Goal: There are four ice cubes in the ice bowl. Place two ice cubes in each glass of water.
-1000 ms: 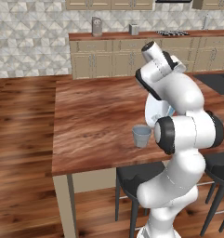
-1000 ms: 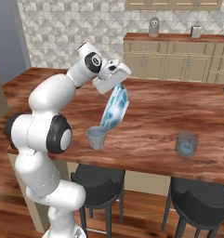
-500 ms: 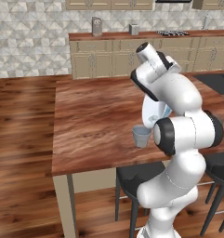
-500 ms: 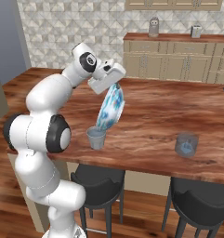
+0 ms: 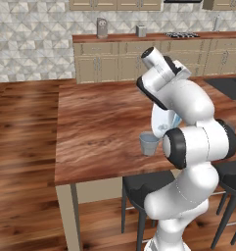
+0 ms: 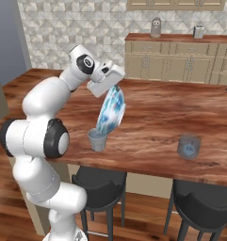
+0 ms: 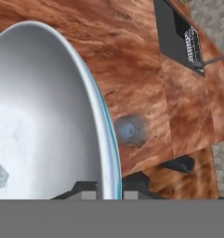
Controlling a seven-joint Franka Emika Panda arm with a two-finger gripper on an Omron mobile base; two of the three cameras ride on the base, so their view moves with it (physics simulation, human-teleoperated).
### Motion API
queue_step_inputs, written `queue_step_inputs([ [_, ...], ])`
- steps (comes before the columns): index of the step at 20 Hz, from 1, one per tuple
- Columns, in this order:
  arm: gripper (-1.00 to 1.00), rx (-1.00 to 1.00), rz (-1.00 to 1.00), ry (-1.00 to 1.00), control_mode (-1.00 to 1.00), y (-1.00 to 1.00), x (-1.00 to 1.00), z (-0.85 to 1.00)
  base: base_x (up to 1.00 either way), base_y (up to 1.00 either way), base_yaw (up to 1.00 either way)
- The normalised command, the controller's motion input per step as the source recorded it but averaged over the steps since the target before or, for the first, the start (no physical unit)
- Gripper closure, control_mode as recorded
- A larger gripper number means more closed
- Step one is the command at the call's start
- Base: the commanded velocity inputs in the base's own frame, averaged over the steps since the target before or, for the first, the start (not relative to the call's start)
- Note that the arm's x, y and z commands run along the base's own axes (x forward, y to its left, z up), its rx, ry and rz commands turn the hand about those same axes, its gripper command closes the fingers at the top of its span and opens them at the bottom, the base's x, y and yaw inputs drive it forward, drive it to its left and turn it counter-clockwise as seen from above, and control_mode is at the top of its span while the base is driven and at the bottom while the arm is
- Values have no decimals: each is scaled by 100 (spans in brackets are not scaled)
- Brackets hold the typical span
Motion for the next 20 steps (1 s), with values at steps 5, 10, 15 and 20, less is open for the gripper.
queue_step_inputs([
  [5, 100, -6, 0, 0, -100, 0, 0, 7, 0, 0, 0],
  [10, 100, -5, 0, 0, -100, 2, 0, 9, 0, 0, 0],
  [15, 100, -2, 0, 0, -100, 15, 0, 1, 0, 0, 0],
  [20, 100, -2, 0, 0, -100, 19, 0, 1, 0, 0, 0],
])
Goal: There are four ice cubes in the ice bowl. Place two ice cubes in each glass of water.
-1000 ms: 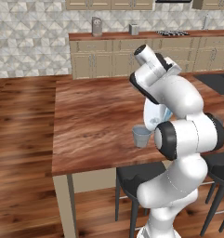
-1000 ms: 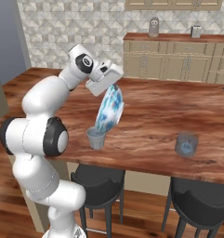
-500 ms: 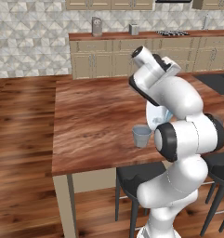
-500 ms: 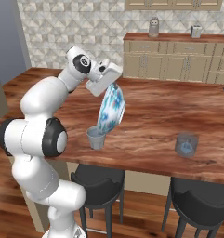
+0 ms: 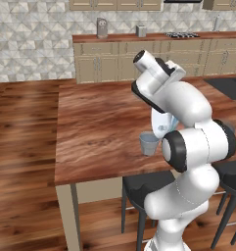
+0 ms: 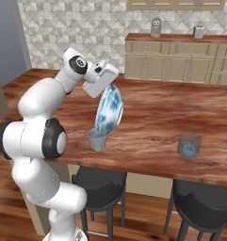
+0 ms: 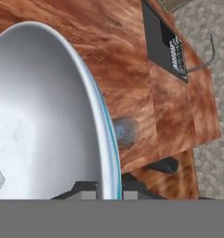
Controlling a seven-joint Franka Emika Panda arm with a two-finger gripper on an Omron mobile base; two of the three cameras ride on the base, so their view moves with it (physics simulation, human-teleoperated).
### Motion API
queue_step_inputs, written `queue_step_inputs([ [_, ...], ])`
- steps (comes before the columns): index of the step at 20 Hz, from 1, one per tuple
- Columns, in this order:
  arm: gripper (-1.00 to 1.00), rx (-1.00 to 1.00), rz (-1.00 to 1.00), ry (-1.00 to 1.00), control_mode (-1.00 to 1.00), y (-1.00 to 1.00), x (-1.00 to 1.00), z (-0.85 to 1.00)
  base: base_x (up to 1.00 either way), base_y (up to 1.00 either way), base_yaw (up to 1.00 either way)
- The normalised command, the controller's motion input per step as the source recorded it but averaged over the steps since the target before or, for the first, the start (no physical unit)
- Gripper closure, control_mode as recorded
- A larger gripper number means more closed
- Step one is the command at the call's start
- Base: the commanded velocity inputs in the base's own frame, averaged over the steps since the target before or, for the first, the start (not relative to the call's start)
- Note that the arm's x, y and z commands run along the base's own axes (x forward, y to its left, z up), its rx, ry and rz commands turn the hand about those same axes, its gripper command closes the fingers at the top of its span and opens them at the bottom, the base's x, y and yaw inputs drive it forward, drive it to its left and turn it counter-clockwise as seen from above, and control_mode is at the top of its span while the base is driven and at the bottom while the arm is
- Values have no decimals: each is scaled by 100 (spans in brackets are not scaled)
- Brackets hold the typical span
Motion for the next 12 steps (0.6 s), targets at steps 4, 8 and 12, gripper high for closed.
queue_step_inputs([
  [4, 100, -4, 0, 0, -100, 5, 0, 4, 0, 0, 0],
  [8, 100, -5, 0, 0, -100, 0, 0, 7, 0, 0, 0],
  [12, 100, -4, 0, 0, -100, 8, 0, 2, 0, 0, 0],
])
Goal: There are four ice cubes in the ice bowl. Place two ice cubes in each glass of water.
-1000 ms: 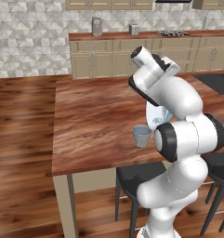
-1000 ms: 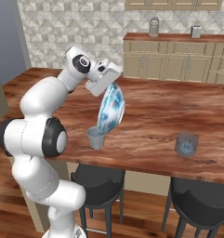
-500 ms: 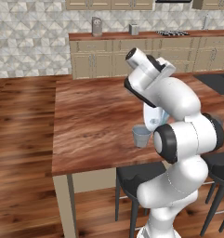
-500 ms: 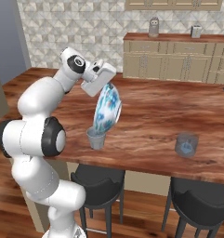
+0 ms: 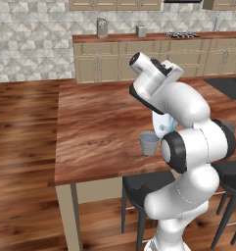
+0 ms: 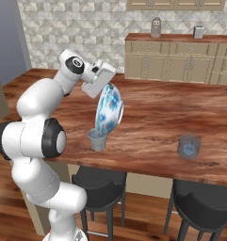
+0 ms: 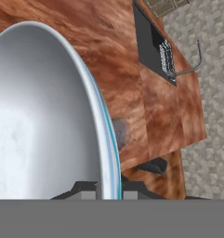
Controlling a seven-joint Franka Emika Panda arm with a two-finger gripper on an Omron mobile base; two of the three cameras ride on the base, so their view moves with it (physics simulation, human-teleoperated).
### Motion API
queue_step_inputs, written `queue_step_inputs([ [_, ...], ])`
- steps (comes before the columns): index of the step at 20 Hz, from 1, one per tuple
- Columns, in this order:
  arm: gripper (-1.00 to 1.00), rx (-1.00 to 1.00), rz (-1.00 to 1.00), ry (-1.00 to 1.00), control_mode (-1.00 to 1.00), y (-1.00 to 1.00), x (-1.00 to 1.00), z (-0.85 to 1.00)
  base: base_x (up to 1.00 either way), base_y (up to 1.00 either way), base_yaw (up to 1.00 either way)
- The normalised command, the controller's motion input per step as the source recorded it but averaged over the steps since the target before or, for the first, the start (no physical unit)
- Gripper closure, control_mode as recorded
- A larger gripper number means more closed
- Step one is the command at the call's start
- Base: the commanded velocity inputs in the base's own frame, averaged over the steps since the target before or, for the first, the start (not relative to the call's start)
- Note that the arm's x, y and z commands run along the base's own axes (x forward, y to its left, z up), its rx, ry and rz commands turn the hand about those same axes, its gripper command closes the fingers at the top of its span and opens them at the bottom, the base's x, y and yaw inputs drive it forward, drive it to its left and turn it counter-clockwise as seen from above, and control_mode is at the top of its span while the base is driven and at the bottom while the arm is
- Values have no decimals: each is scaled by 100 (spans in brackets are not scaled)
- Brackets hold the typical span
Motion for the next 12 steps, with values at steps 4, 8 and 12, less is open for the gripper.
queue_step_inputs([
  [4, 100, -2, 0, -1, -100, 17, 0, 1, 0, 0, 0],
  [8, 100, -2, 0, -2, -100, 19, 0, 1, 0, 0, 0],
  [12, 100, -4, 1, -1, -100, 18, 0, 7, 0, 0, 0],
])
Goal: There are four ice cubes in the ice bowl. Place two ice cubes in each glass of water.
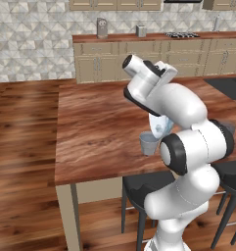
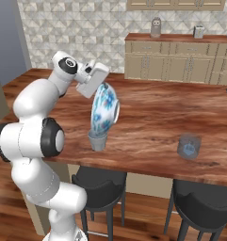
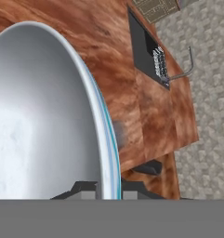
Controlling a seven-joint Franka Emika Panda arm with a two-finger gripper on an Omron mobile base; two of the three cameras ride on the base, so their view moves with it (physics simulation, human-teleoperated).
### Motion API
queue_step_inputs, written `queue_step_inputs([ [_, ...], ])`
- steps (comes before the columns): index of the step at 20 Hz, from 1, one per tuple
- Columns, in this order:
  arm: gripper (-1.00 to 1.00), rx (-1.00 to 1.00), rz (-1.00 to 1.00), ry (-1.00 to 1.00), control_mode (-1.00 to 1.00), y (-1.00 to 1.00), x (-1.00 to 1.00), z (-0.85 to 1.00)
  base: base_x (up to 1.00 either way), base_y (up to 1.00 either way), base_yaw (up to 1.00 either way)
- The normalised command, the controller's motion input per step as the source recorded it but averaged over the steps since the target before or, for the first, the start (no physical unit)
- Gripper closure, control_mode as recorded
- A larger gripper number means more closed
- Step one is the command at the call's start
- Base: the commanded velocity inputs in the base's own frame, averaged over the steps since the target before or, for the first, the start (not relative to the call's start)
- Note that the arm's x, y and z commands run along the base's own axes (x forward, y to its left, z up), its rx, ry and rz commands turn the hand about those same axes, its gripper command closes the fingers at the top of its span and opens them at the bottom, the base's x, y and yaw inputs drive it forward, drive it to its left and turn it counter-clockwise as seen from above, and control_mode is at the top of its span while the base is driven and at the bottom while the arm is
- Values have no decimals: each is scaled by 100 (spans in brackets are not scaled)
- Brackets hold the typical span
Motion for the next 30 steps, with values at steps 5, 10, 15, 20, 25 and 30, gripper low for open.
queue_step_inputs([
  [5, 100, -5, 2, 0, -100, 9, 0, 1, 0, 0, 0],
  [10, 100, -5, 3, 0, -100, 1, 0, 0, 0, 0, 0],
  [15, 100, -5, 4, -2, -100, 3, 0, 10, 0, 0, 0],
  [20, 100, -4, 3, -2, -100, 10, -1, 7, 0, 0, 0],
  [25, 100, -5, 2, -3, -100, 9, -10, 1, 0, 0, 0],
  [30, 100, -3, 2, -2, -100, 2, -15, 0, 0, 0, 0],
])
